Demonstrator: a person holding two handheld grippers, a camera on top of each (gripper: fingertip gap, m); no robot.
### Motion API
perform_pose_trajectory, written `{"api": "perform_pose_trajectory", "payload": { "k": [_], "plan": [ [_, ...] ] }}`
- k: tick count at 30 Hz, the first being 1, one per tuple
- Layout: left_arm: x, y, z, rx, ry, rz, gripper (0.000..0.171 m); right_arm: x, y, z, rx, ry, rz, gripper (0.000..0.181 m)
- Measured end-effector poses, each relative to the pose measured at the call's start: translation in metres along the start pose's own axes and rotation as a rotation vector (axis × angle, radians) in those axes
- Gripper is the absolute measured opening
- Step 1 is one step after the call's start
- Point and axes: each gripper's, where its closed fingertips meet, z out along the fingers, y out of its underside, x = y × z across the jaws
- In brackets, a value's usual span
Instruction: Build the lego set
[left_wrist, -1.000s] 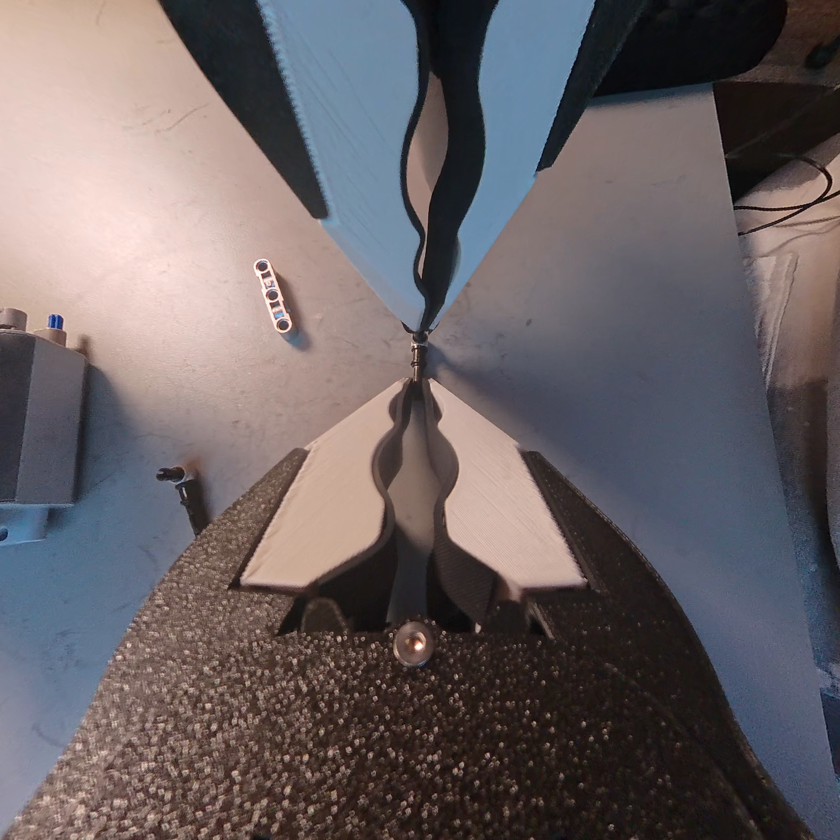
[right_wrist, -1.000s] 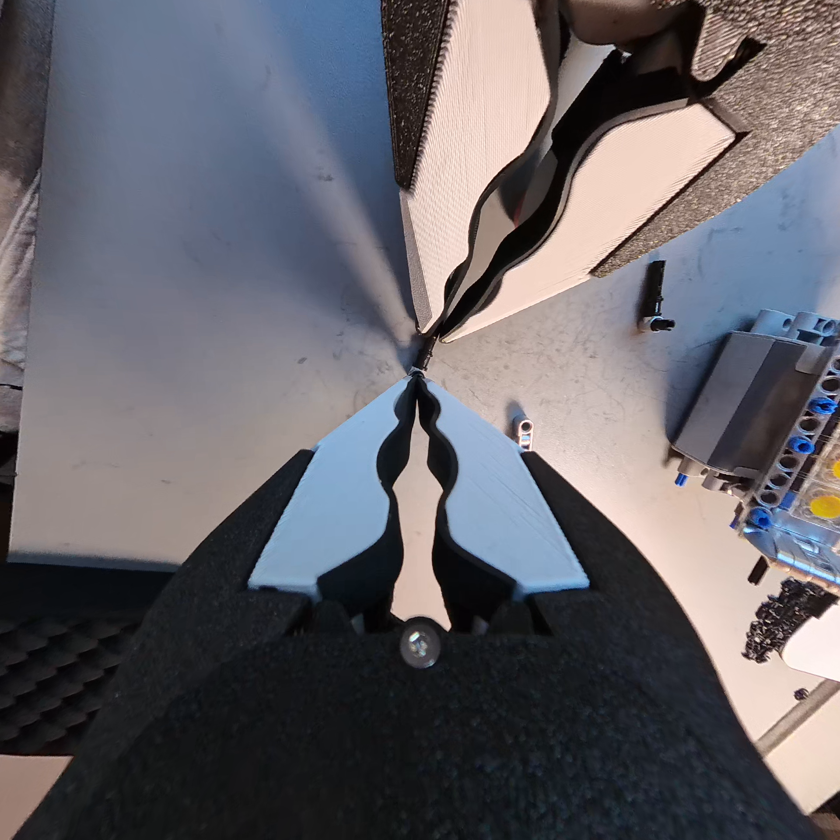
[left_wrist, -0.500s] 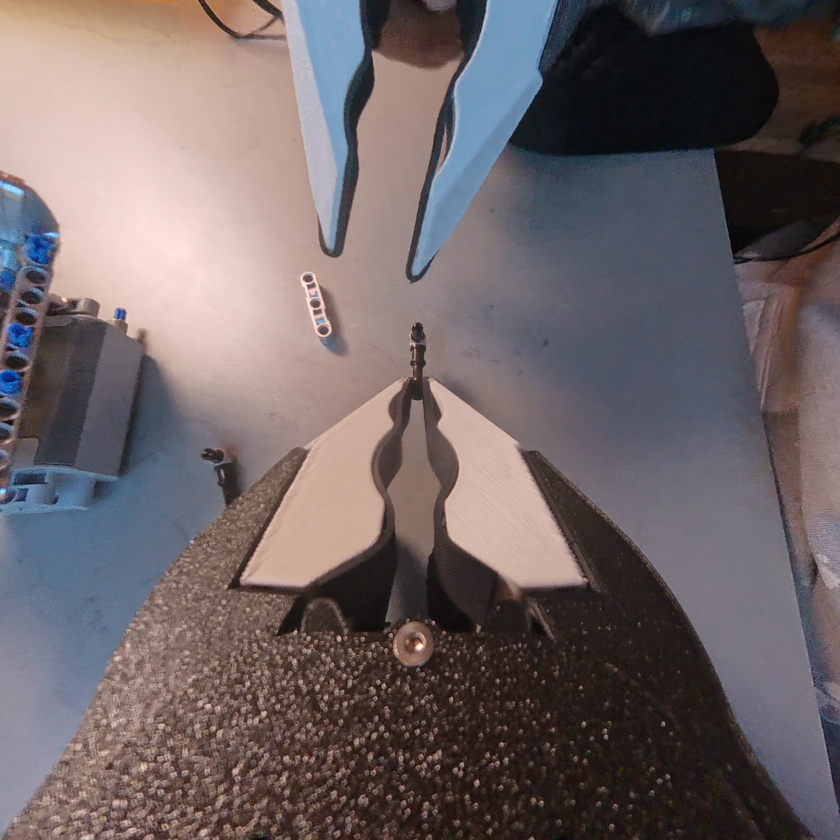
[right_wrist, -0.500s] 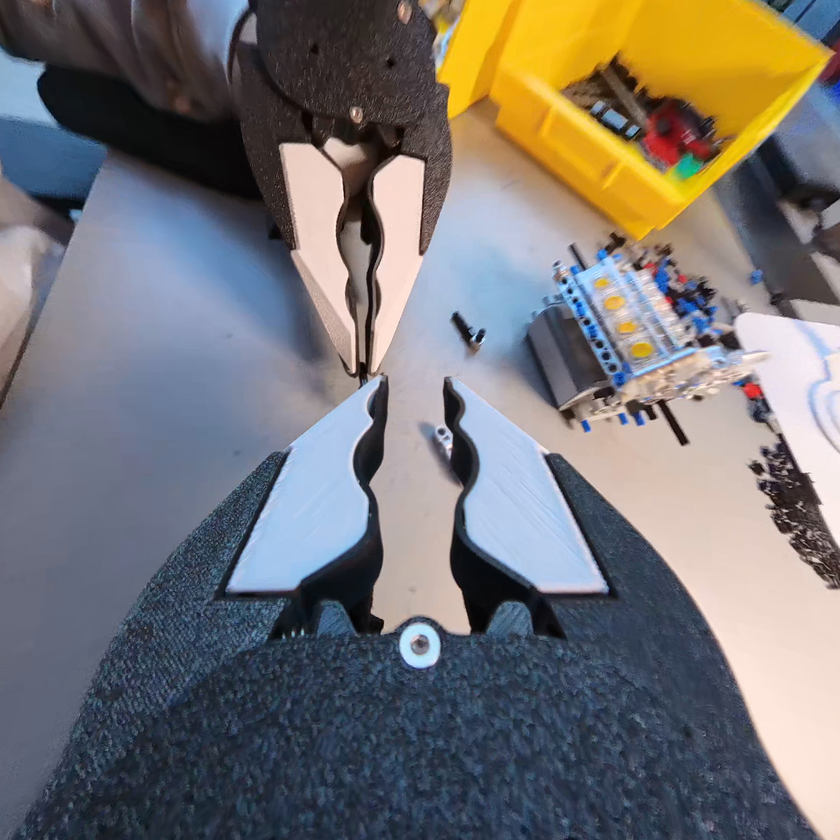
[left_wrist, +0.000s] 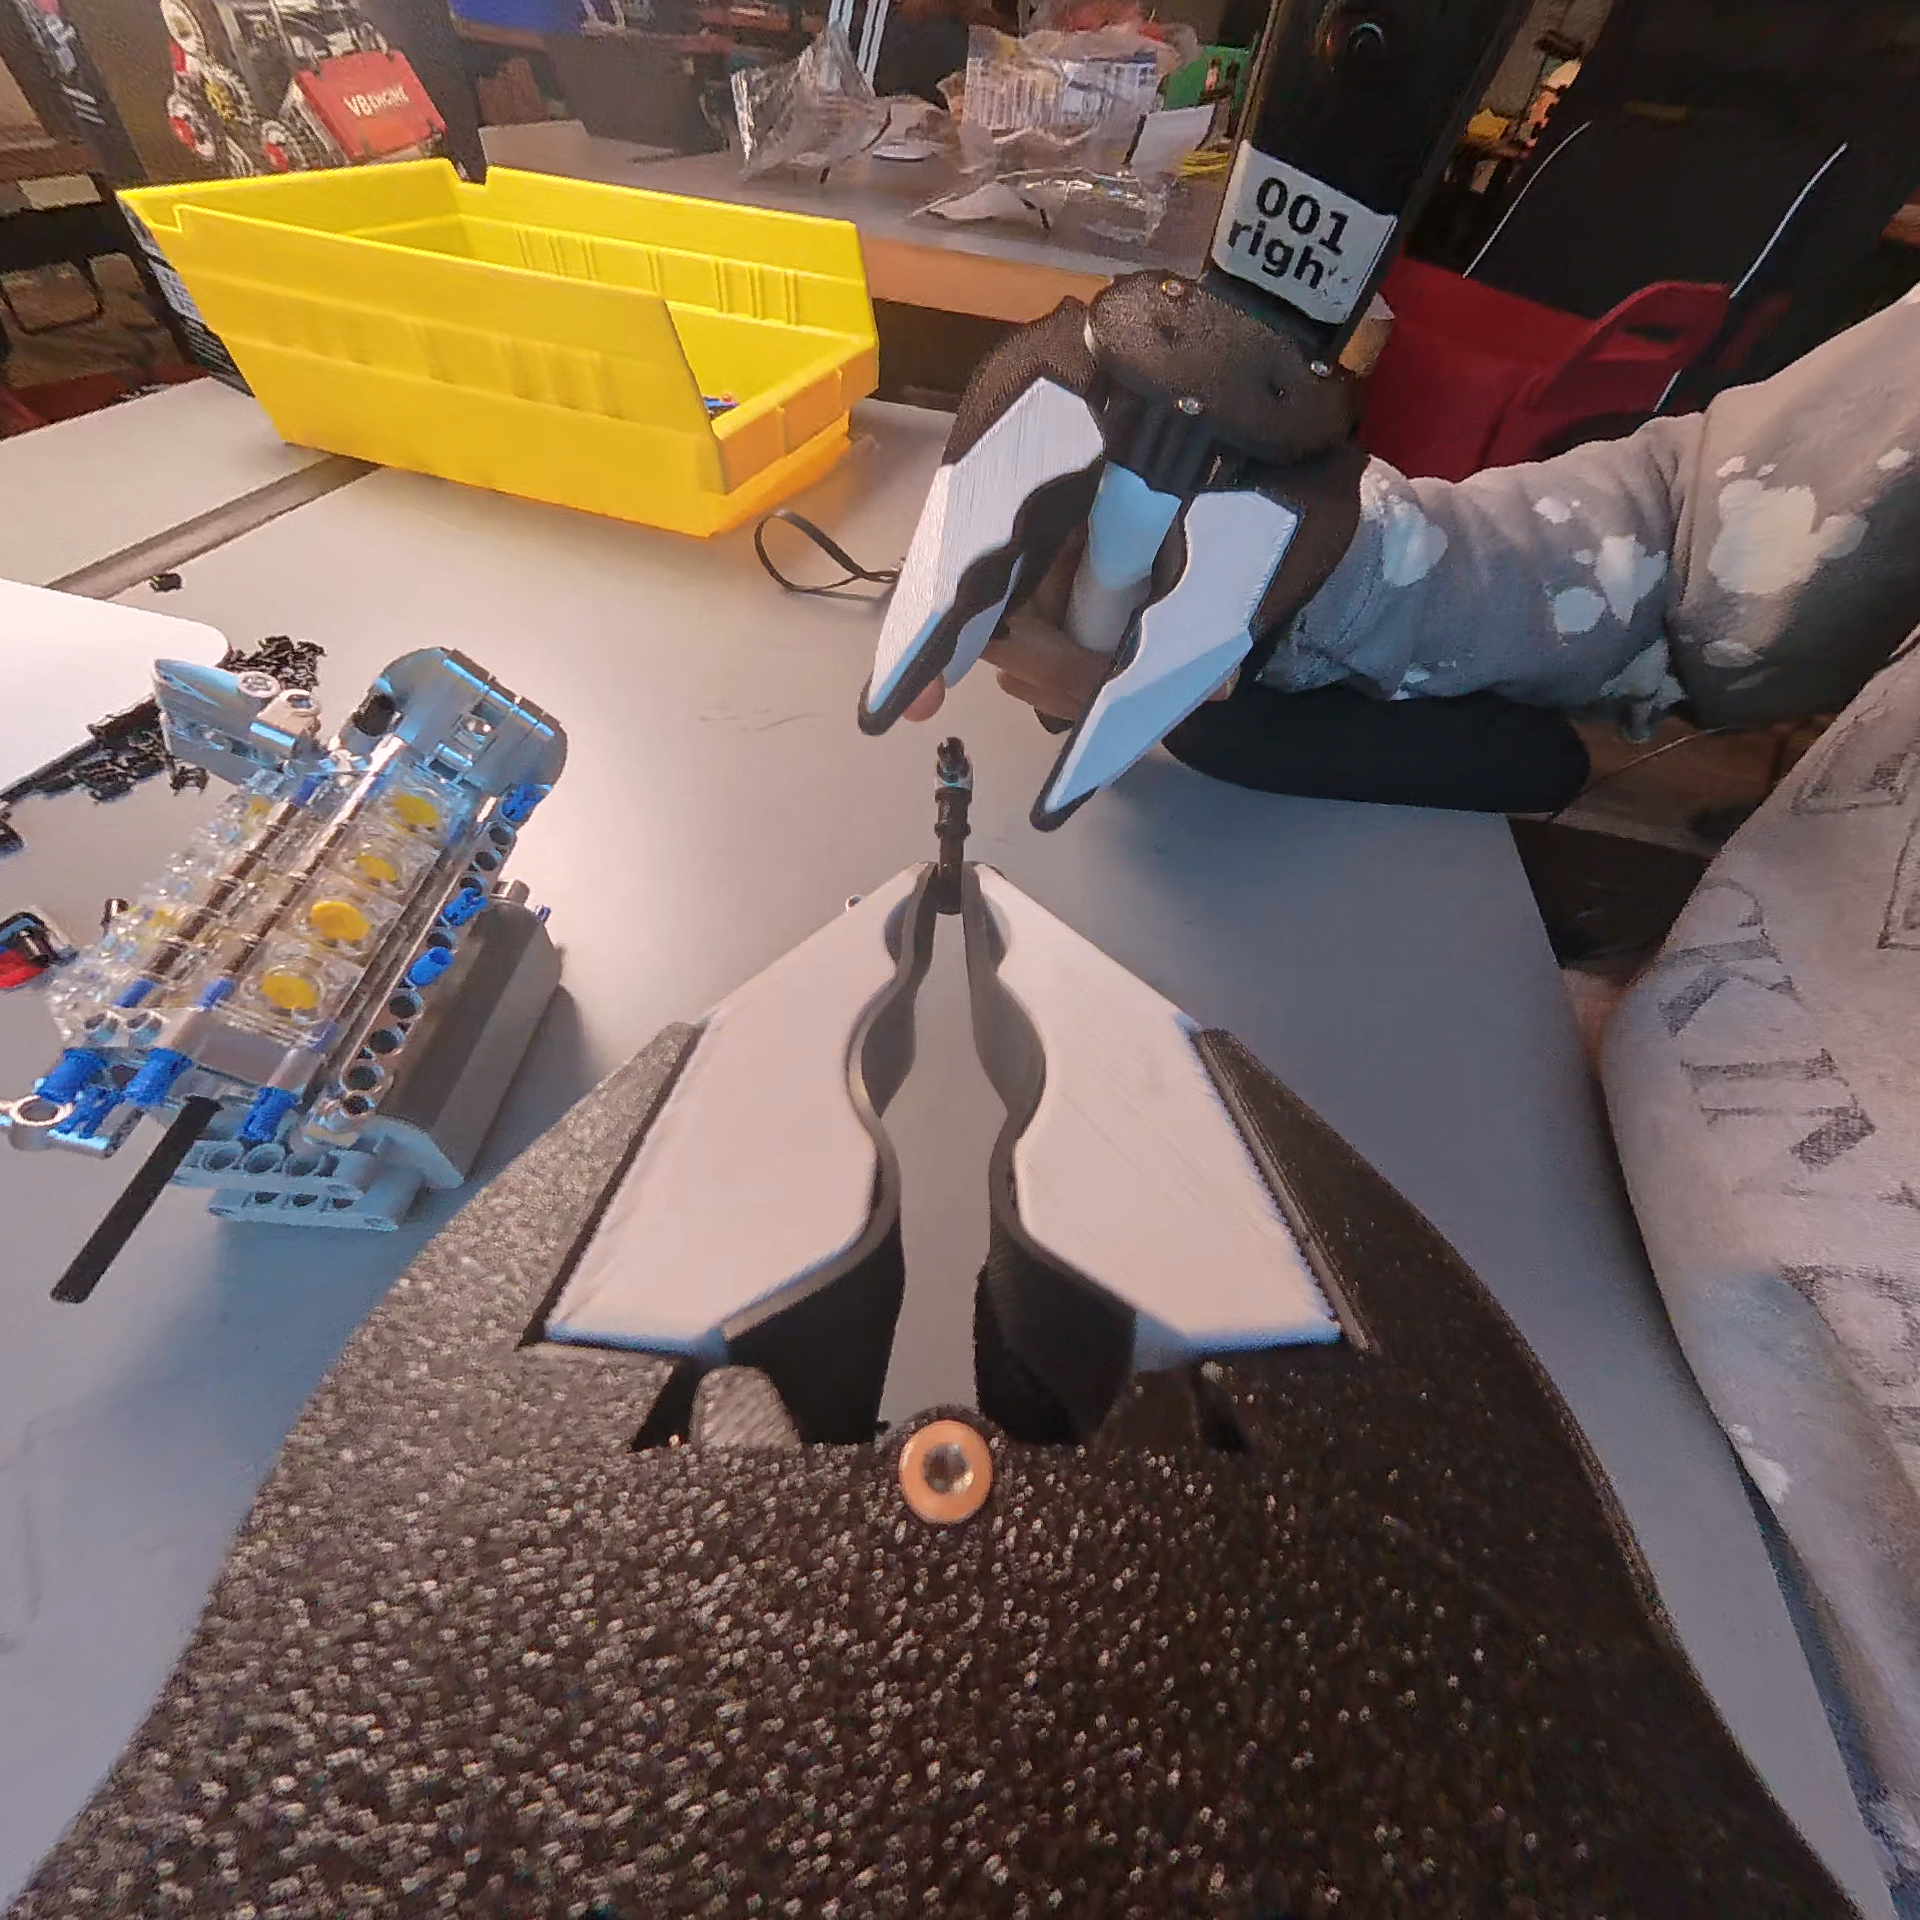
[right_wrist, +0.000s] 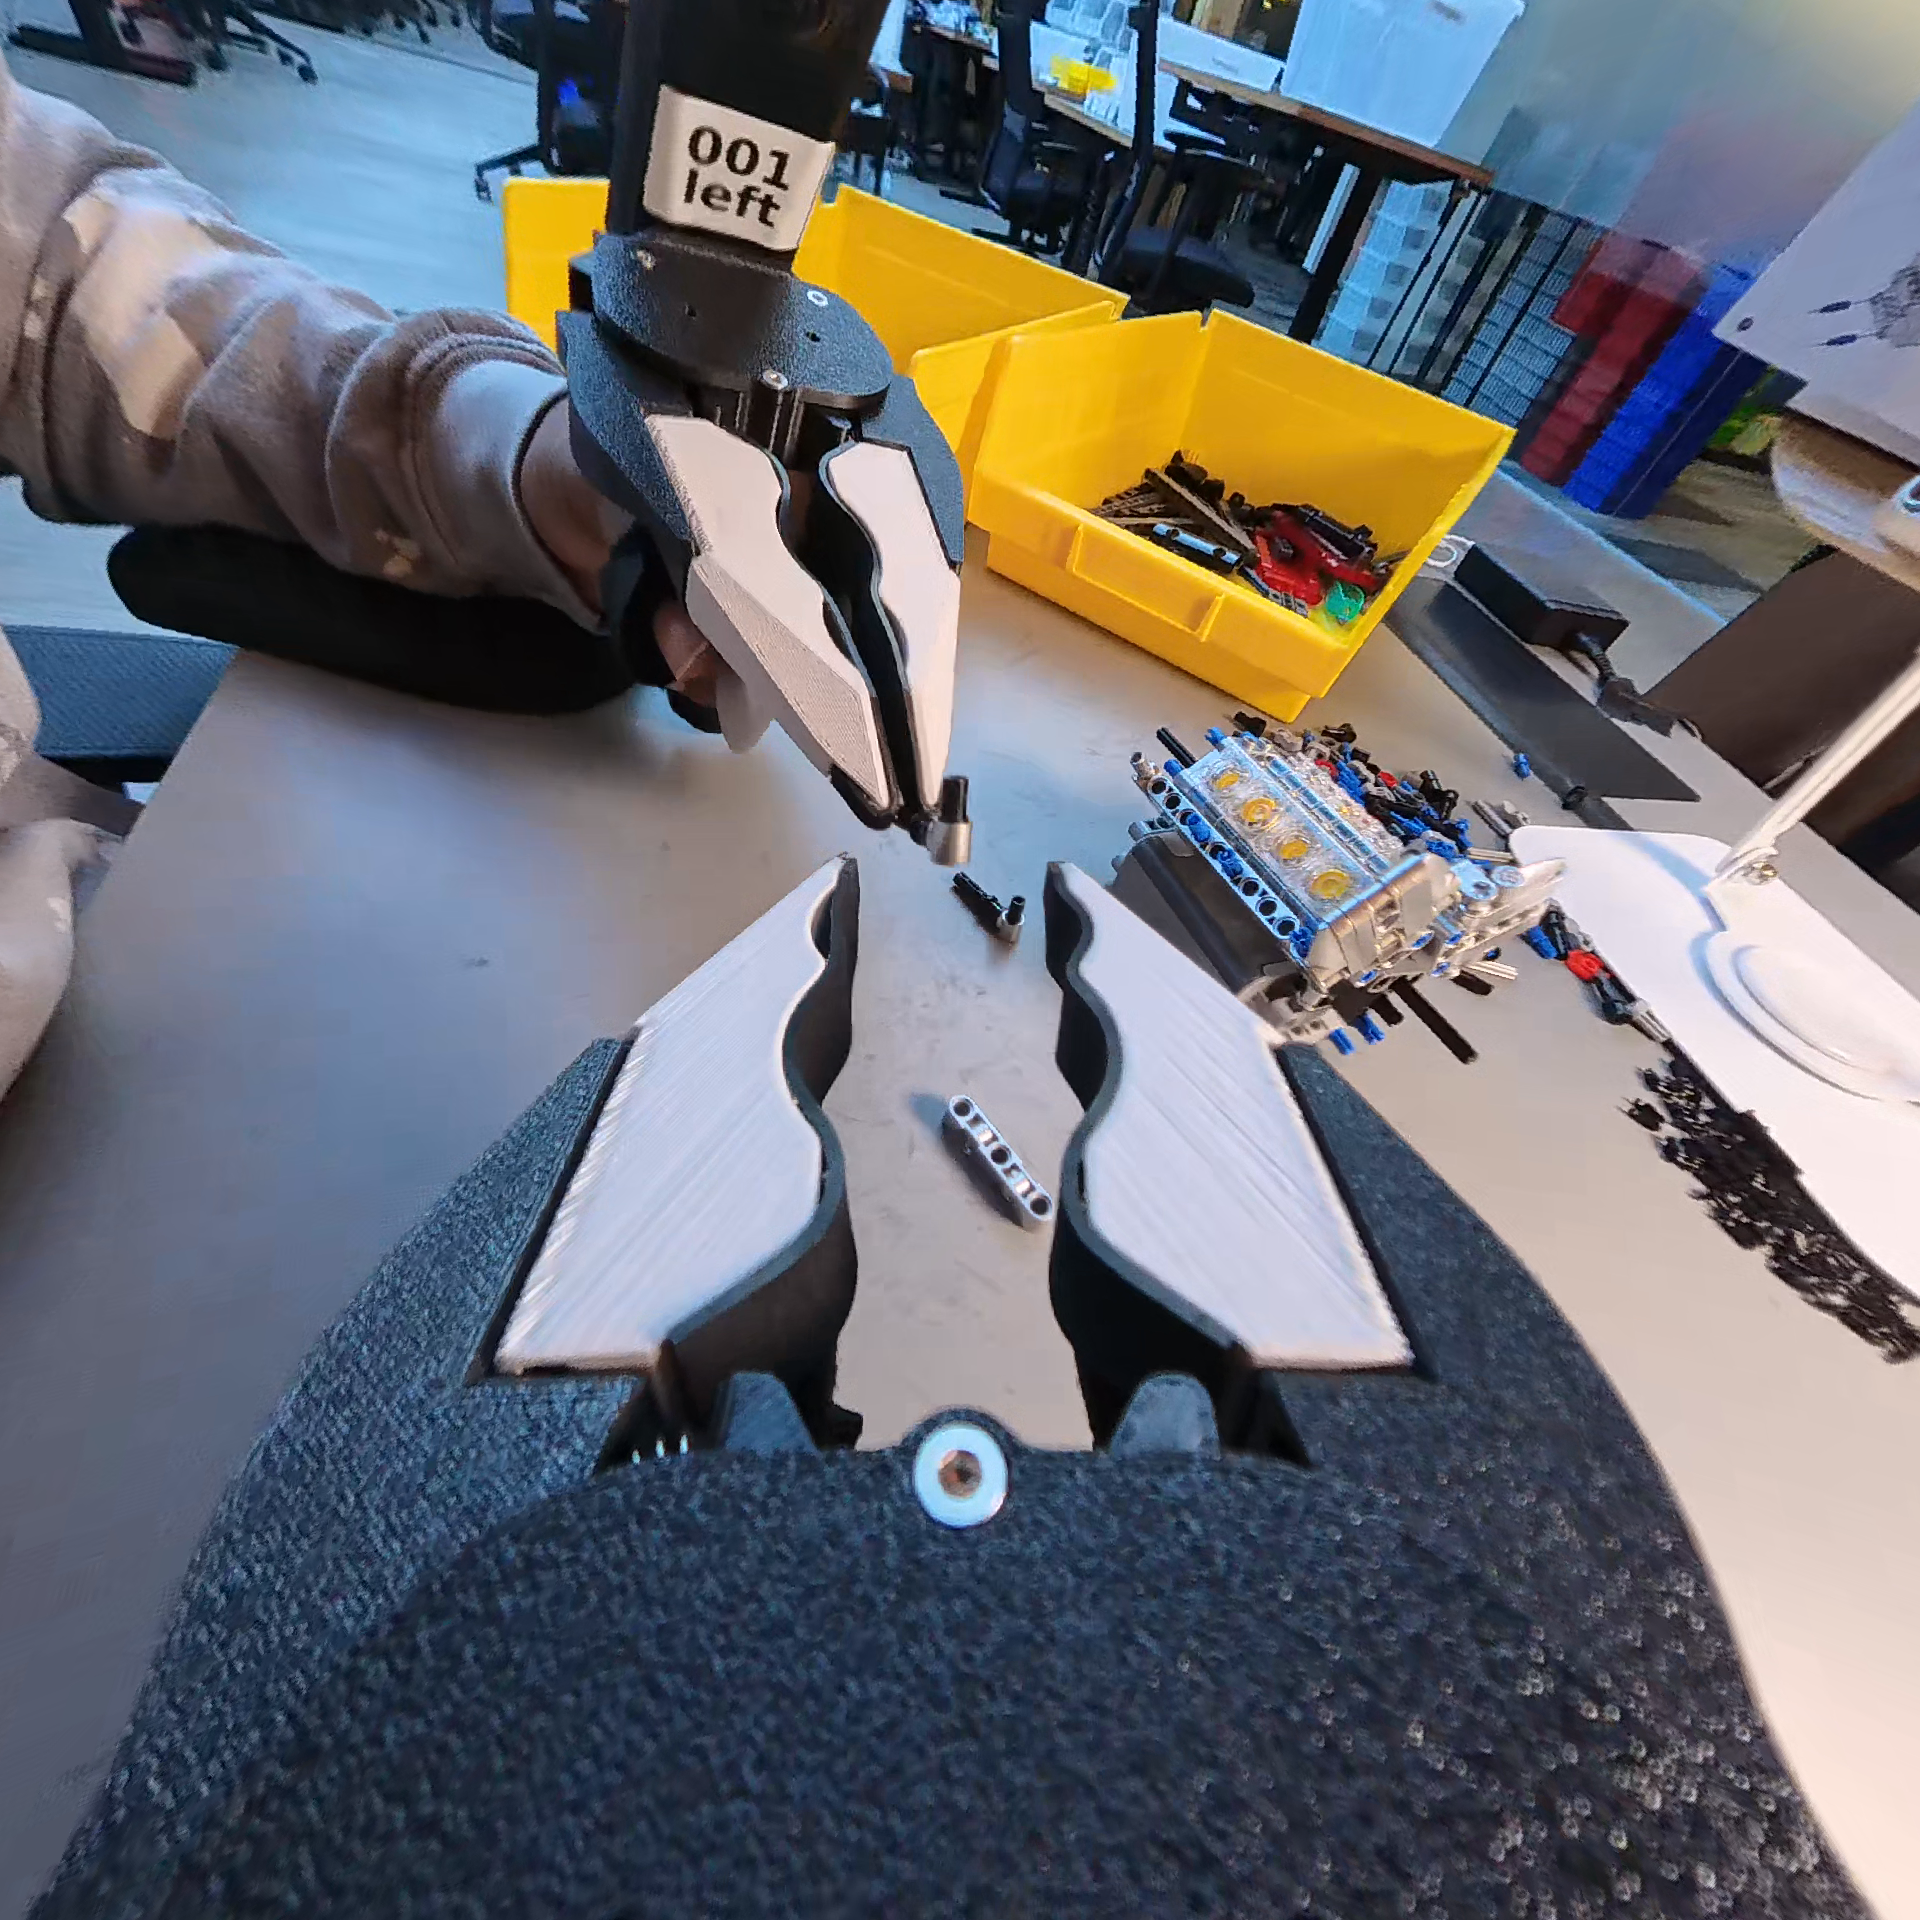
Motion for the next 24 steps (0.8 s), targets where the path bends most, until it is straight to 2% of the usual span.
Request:
{"api": "perform_pose_trajectory", "payload": {
  "k": [6,10,14,17,24],
  "plan": [
    [-0.002,-0.008,0.003,0.059,-0.069,0.083,0.002,0.005,-0.011,0.003,0.067,0.008,0.153,0.033],
    [-0.010,-0.012,0.000,0.061,-0.200,0.230,0.002,0.009,-0.015,0.004,0.103,-0.003,0.293,0.032],
    [-0.014,-0.014,-0.003,0.019,-0.336,0.472,0.003,0.006,-0.016,0.009,0.123,-0.058,0.426,0.031],
    [-0.016,-0.010,-0.002,-0.033,-0.407,0.621,0.003,0.006,-0.016,0.011,0.131,-0.086,0.488,0.022],
    [-0.018,-0.008,0.000,-0.084,-0.477,0.764,0.003,0.008,-0.013,0.010,0.128,-0.102,0.549,0.016]
  ]
}}
